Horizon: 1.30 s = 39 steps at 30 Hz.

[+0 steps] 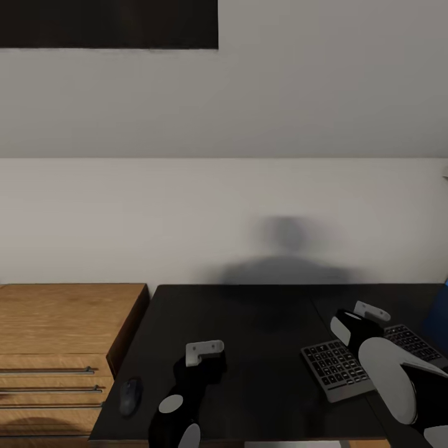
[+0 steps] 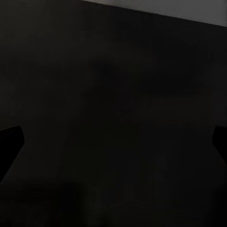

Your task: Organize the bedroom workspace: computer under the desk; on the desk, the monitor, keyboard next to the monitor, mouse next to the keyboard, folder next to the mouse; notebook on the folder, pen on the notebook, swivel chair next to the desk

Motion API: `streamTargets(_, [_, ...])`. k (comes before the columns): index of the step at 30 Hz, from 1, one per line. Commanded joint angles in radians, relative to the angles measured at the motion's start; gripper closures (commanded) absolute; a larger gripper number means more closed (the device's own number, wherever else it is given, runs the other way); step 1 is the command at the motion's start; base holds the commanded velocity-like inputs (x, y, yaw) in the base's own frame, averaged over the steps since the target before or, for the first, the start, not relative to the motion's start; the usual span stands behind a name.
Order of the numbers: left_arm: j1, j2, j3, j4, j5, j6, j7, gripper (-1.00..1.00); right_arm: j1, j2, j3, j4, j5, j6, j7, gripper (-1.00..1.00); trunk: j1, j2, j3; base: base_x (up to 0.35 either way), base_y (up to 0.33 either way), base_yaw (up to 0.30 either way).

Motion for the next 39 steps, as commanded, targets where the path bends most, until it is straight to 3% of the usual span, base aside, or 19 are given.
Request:
streamTargets(1, [-0.001, 0.0, -0.001, -0.001, 0.011, 0.002, 0.01, -1.0, -0.001, 0.0, 0.005, -0.001, -0.01, -0.001, -0.002, -1.0, 0.004, -0.008, -0.004, 0.0, 0.0, 0.0])
streamTargets(15, [-0.001, 0.0, -0.001, -0.001, 0.01, 0.002, 0.01, -1.0, -0.001, 0.0, 0.005, -0.001, -0.01, 0.008, -0.003, -1.0, 0.058, -0.106, -0.048, 0.0, 0.0, 0.0])
streamTargets(18, [-0.001, 0.0, -0.001, -0.001, 0.01, 0.002, 0.01, -1.0, -0.001, -0.001, 0.005, -0.001, -0.01, 0.03, -0.003, -1.0, 0.069, -0.127, -0.058, 0.0, 0.0, 0.0])
streamTargets(20, [-0.001, 0.0, -0.001, -0.001, 0.01, 0.002, 0.01, -1.0, -0.001, -0.001, 0.005, -0.001, -0.01, 0.09, -0.003, -1.0, 0.077, -0.141, -0.064, 0.0, 0.0, 0.0])
streamTargets(32, [-0.001, 0.0, -0.001, -0.001, 0.011, 0.002, 0.01, -1.0, -0.001, -0.002, 0.006, -0.001, -0.01, 0.121, -0.002, -1.0, 0.123, -0.225, -0.102, 0.0, 0.0, 0.0])
streamTargets(39, [-0.001, 0.0, -0.001, -0.001, 0.01, 0.002, 0.01, -1.0, -0.001, -0.002, 0.006, -0.001, -0.01, 0.122, -0.002, -1.0, 0.123, -0.225, -0.102, 0.0, 0.0, 0.0])
